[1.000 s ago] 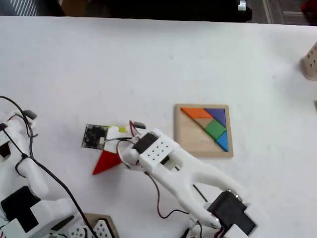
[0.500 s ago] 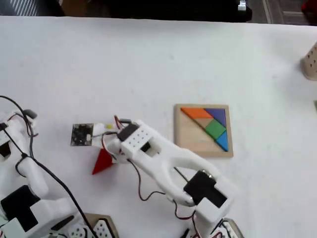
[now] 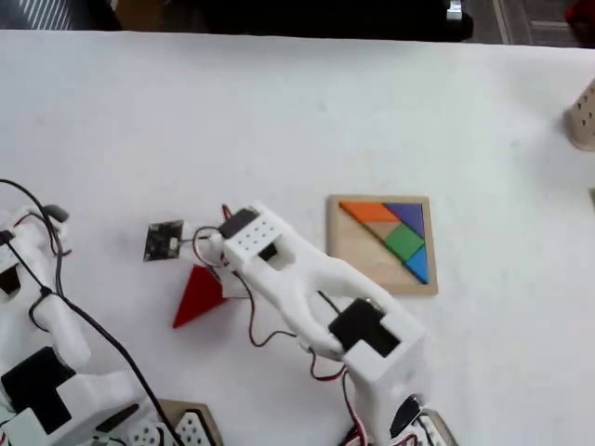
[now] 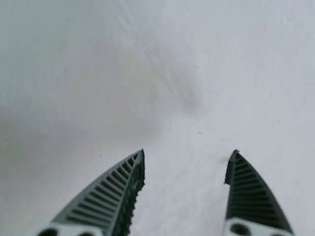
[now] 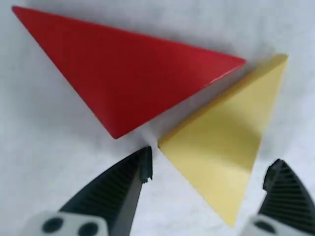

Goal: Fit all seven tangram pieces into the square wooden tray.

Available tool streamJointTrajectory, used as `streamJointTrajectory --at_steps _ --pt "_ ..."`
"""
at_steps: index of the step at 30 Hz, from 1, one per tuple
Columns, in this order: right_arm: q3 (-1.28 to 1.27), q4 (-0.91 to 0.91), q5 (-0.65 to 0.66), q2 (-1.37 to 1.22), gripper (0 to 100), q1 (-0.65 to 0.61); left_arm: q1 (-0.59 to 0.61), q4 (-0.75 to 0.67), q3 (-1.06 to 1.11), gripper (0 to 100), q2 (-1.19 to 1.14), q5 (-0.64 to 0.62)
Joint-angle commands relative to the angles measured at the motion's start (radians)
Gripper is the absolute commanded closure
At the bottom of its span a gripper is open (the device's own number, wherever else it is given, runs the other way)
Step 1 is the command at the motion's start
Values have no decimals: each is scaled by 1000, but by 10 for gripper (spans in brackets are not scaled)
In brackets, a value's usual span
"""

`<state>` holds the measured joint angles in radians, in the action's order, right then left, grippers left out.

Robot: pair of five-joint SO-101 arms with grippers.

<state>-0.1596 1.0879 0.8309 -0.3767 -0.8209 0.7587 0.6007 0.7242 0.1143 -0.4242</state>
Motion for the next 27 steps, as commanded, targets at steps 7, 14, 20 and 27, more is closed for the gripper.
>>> streamJointTrajectory --at_steps 7,14,20,27 --pt "117 61 -46 -22 647 -47 -24 -21 -48 730 4 -17" --pt "127 53 -124 -31 648 -47 -24 -21 -48 731 4 -17" --pt "126 77 -130 -38 736 -31 -24 -21 -48 731 4 -17" --pt "245 200 -137 -143 761 19 -24 -21 -46 731 4 -17"
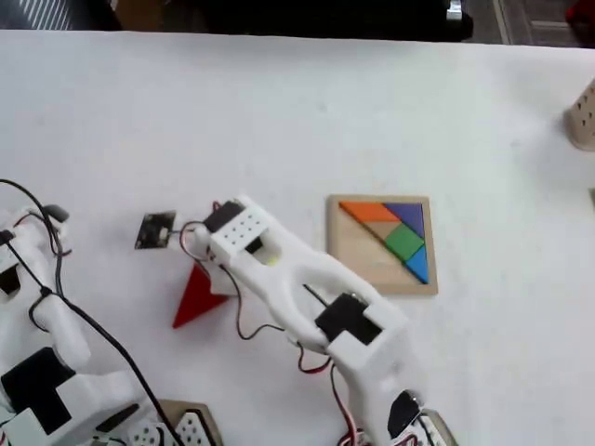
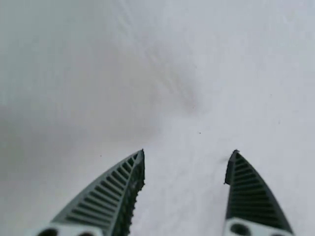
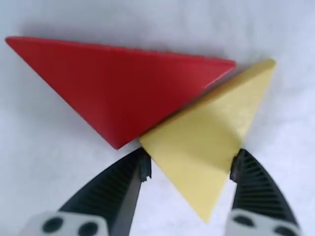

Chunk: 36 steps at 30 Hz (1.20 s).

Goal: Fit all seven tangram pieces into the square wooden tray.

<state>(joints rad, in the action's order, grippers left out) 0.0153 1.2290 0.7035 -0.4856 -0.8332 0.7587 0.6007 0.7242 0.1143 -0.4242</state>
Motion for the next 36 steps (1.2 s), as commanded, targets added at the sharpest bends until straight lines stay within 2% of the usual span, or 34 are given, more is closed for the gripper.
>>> streamJointTrajectory --at_steps 1,7,10,14,21,25,27,29,34,36 --pt "101 85 -11 -56 761 36 -24 -25 -41 731 4 -17" --pt "285 222 -12 -185 762 38 -24 -28 -34 730 4 -17" --pt "324 262 -14 -206 801 39 -24 -28 -34 730 4 -17" --pt "331 257 -71 -189 875 91 -24 -28 -34 731 4 -17" --pt "330 251 -83 -119 878 211 -24 -28 -34 731 4 -17" --pt "330 255 -87 -108 878 223 -24 -28 -34 731 4 -17" --pt "330 254 -143 -94 877 213 -25 -28 -34 731 4 -17" --pt "328 257 -184 -70 841 199 -25 -28 -34 731 4 -17" --pt "315 222 -215 -31 653 180 -25 -28 -35 731 4 -17" --pt "293 194 -215 -36 647 150 -35 -28 -35 731 4 -17"
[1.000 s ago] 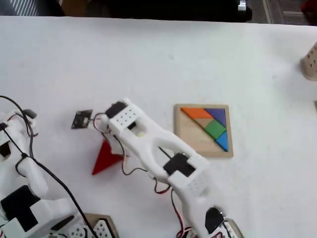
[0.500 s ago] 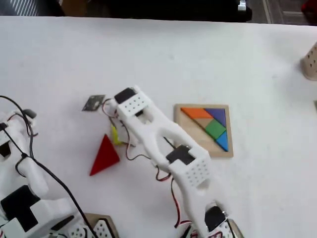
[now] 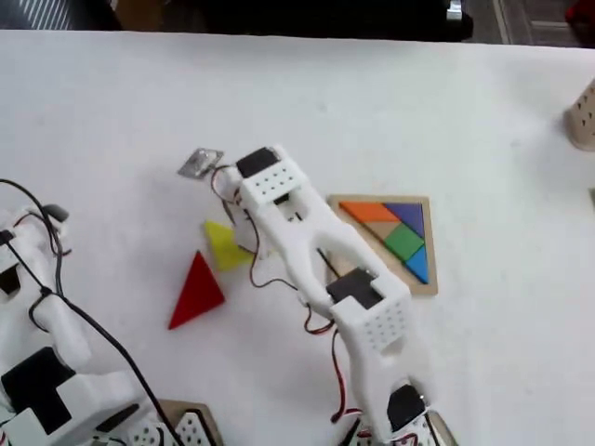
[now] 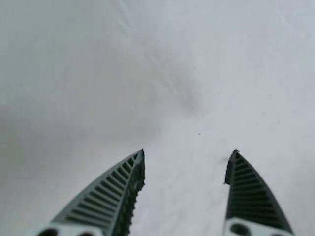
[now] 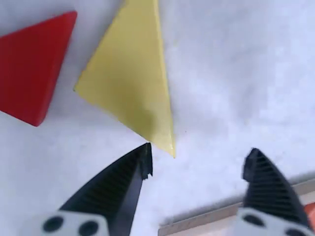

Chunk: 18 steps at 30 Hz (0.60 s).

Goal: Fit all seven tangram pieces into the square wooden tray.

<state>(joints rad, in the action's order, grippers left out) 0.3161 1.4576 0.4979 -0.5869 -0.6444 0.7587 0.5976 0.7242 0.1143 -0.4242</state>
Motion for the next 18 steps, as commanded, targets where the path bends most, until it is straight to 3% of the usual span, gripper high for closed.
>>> streamJointTrajectory --at_steps 1,7,18 --pt "-18 -48 -9 65 653 -61 -41 -25 -35 731 4 -17" --pt "-34 -82 -17 64 676 -180 -41 -25 -35 731 4 -17" --pt "-109 -216 25 65 674 -213 -41 -25 -35 731 4 -17"
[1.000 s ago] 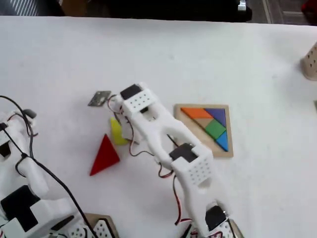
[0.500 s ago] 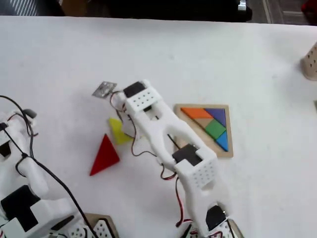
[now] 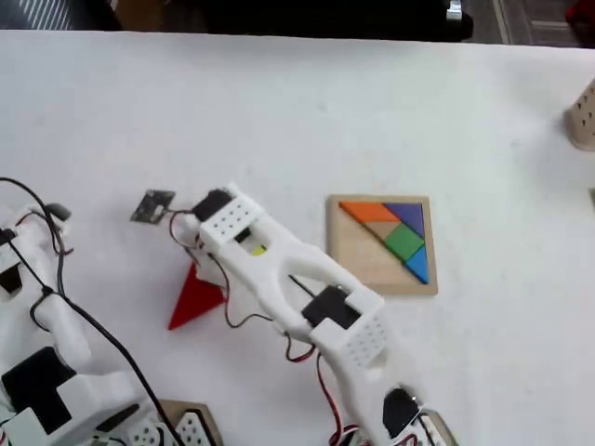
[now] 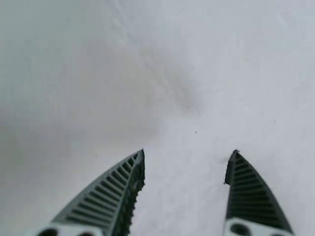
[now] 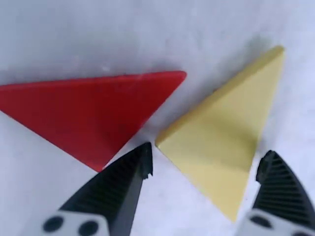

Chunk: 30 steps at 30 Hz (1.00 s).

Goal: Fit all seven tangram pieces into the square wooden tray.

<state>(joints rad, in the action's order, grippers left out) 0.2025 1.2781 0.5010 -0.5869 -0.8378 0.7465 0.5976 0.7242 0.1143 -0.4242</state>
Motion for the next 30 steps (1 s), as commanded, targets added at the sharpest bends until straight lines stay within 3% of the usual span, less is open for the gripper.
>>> streamJointTrajectory --at_steps 1,13,21,30 --pt "3 -47 21 64 674 -19 -28 -25 -35 731 4 -17" --pt "8 -90 23 28 681 -1 -25 -25 -31 731 4 -17" --pt "6 -76 25 28 940 21 -25 -25 -29 731 4 -15" --pt "9 -27 21 38 907 113 -27 -25 -28 731 4 -15"
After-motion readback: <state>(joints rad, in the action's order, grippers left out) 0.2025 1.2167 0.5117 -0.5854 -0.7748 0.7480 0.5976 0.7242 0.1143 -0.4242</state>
